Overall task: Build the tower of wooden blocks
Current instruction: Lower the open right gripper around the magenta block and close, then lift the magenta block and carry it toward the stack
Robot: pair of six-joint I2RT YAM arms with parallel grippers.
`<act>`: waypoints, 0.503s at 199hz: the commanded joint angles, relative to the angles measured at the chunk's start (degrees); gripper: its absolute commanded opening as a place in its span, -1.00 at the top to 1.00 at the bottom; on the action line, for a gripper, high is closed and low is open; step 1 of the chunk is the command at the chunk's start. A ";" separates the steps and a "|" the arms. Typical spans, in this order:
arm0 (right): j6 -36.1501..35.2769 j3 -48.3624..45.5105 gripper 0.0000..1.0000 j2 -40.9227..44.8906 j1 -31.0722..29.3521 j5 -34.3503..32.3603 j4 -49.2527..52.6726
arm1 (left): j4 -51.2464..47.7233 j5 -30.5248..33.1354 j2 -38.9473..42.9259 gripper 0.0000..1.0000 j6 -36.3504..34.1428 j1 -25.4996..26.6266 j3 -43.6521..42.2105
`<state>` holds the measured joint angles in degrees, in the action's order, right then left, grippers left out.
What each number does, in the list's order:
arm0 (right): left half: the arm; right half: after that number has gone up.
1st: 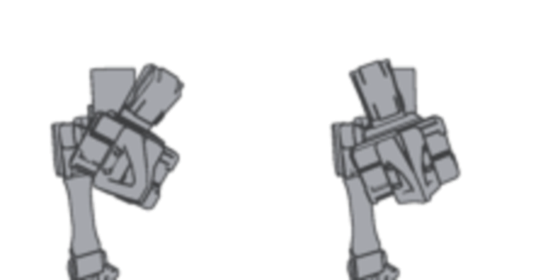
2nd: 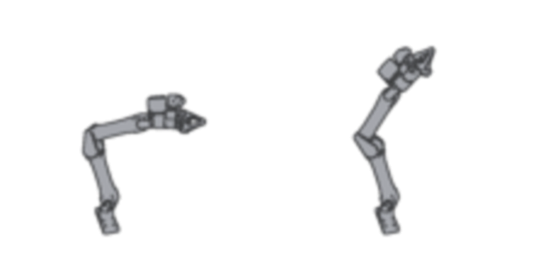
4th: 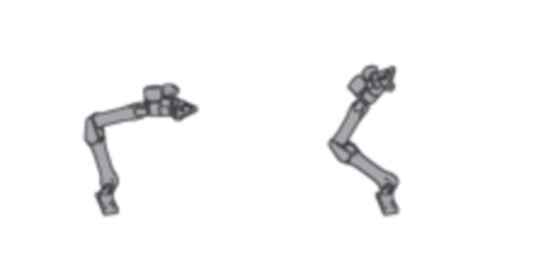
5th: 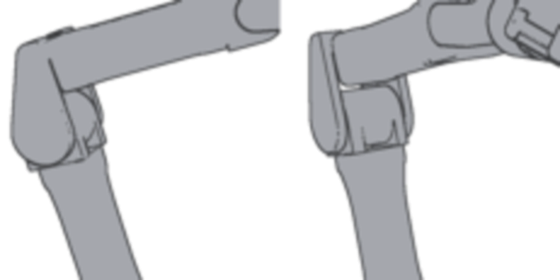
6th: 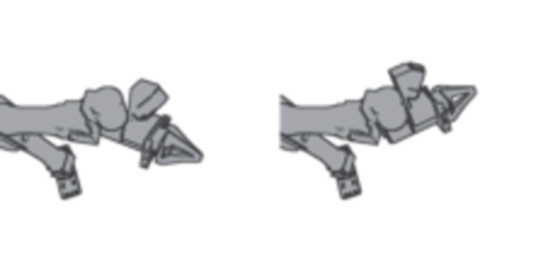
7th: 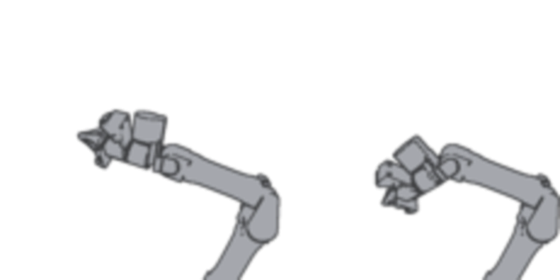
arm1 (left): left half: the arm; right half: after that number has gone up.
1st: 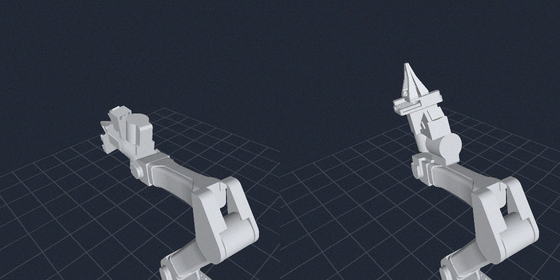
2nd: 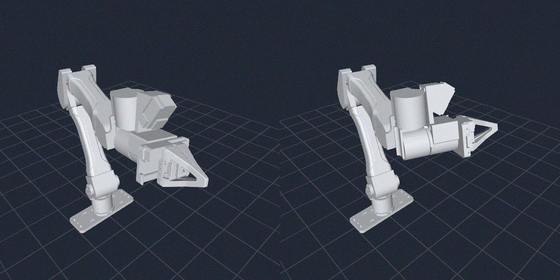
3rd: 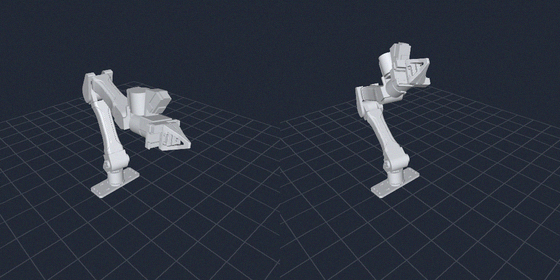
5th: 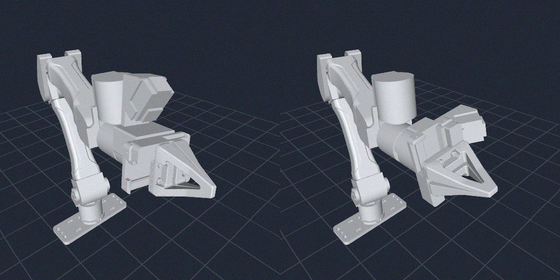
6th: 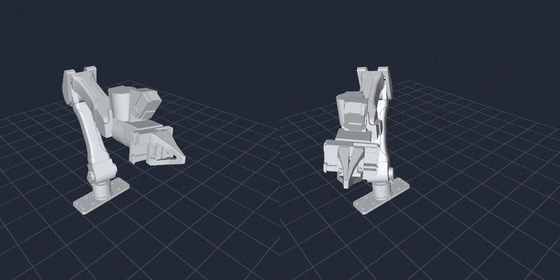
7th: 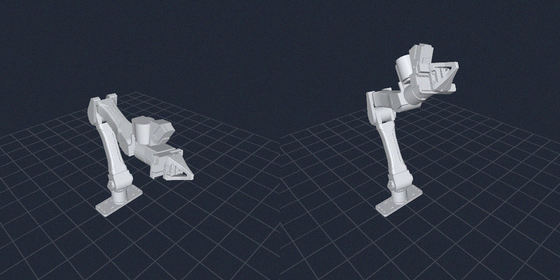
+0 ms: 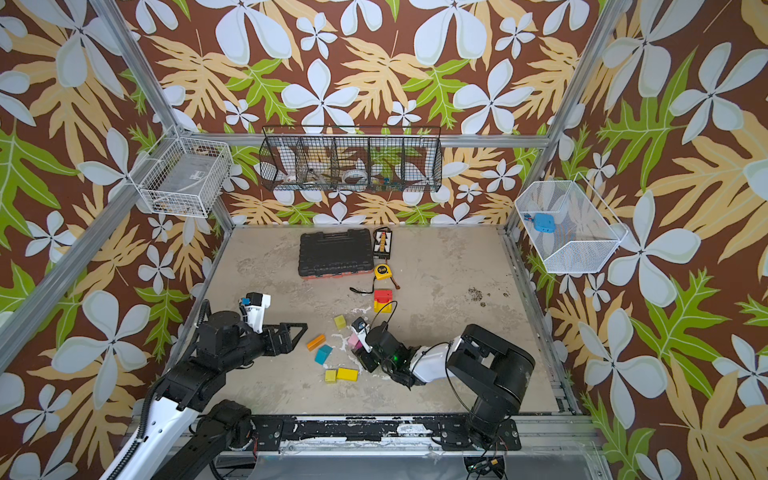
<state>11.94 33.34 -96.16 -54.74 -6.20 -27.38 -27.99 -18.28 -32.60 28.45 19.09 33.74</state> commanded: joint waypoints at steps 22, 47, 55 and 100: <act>6.02 4.17 0.18 1.71 -0.78 -11.39 16.30 | 1.36 0.51 -1.01 -1.00 0.53 0.07 0.01; 8.28 4.77 0.18 3.66 -0.80 -14.79 21.03 | 1.21 0.96 -1.89 -1.00 0.72 0.11 0.10; 9.27 5.18 0.18 4.10 -0.78 -15.81 22.53 | 1.18 1.13 -2.14 -1.00 0.66 0.13 0.10; 19.73 12.78 0.27 2.78 -0.77 -22.50 38.65 | 1.09 1.58 -2.29 -1.00 0.96 0.10 0.10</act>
<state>23.90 42.41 -92.42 -55.53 -22.59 -0.43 -28.01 -17.50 -34.98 28.80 19.14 33.74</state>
